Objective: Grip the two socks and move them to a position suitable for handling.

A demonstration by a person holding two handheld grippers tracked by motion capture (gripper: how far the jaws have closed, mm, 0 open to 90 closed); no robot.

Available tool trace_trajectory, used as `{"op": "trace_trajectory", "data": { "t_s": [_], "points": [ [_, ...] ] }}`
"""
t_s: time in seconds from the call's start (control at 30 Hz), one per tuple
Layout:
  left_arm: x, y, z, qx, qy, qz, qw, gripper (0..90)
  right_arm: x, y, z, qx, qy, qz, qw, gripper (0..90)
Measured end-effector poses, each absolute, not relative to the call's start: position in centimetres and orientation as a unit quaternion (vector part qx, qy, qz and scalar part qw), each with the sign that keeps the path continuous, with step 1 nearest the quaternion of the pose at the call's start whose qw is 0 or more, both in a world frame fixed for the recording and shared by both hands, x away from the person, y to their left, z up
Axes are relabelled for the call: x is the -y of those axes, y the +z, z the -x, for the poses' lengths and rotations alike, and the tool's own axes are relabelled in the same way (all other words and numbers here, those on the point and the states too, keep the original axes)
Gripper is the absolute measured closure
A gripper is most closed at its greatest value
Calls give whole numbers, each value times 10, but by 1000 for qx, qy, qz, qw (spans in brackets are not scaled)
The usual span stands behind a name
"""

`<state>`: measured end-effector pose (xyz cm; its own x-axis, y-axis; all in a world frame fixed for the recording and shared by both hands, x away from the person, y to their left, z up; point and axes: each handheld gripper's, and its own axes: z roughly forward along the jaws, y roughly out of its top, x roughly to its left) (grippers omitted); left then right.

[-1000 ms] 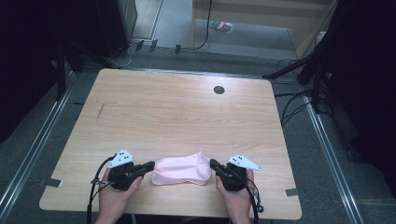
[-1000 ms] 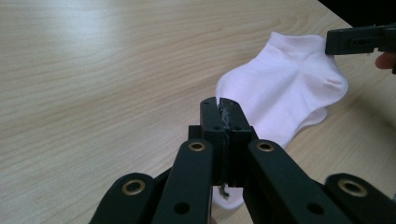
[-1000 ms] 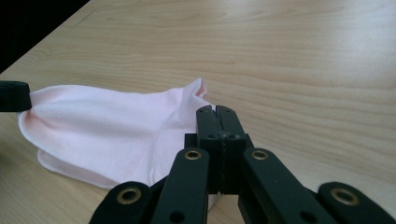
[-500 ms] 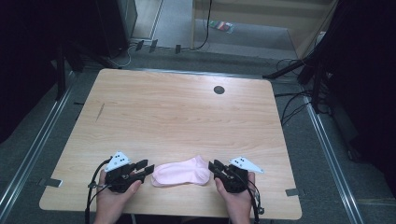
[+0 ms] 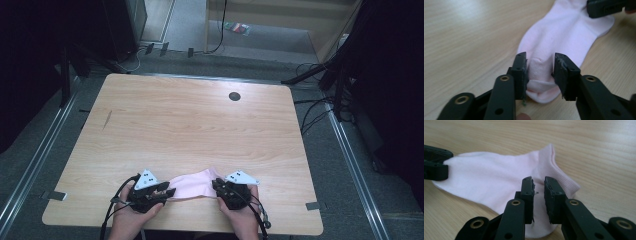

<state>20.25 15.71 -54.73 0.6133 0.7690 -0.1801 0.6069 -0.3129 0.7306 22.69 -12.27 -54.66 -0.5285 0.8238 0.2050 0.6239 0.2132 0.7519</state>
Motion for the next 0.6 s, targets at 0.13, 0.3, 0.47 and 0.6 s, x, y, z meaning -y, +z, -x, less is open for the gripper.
{"op": "trace_trajectory", "data": {
  "t_s": [0.13, 0.3, 0.47, 0.6],
  "points": [
    [-147, -546, -198, -417, 131, -817, 376, 498, 121, -548, -225, -779, 403, -462, 134, 735],
    [-143, -547, -194, -395, 172, -828, 358, 579, 116, -548, -220, -783, 390, -460, 154, 734],
    [-148, -549, -198, -388, 181, -826, 367, 755, 116, -548, -219, -781, 391, -463, 152, 753],
    [-148, -550, -204, -388, 185, -824, 370, 817, 115, -548, -219, -781, 389, -463, 157, 756]
  ]
}}
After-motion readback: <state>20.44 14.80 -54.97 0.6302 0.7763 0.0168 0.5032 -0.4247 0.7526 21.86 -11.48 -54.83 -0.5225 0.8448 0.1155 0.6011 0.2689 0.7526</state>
